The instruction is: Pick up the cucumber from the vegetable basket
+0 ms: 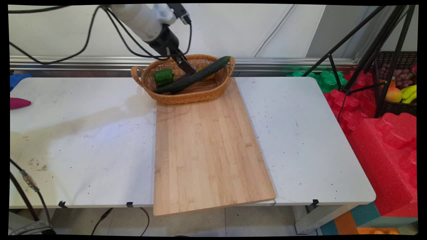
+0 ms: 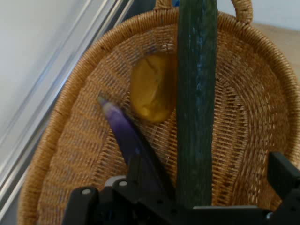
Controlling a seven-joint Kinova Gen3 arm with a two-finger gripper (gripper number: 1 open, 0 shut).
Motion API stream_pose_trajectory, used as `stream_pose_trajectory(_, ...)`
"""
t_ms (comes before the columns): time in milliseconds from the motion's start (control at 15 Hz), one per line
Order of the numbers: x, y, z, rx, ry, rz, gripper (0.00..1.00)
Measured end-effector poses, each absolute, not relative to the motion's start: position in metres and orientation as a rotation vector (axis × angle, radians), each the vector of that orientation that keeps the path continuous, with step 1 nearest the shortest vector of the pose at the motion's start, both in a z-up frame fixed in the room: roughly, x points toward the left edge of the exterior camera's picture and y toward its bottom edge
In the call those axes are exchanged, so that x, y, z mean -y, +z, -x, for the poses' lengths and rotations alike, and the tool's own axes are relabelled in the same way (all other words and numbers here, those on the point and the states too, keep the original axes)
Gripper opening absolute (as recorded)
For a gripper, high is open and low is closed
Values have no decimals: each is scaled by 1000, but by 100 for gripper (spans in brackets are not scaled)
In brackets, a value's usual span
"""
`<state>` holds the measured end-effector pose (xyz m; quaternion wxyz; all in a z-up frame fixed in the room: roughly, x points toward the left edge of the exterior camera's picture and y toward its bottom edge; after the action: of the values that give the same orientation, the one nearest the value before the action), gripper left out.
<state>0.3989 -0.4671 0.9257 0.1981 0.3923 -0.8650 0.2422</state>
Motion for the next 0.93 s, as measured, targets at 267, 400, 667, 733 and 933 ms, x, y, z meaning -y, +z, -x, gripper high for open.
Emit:
stream_pose_trajectory(267,491,900,-387,2448,641,-1109,100)
stream_pose_trajectory(400,501,887,-384,2462,629,-1111,100)
stream_pose_trajectory(667,517,865,-380,2482,606,-1124,100)
stream_pose_trajectory(733,519,861,-380,2486,600,-1127,100)
stream_pose_trajectory(933,525,851,-378,2494,588,-1134,100)
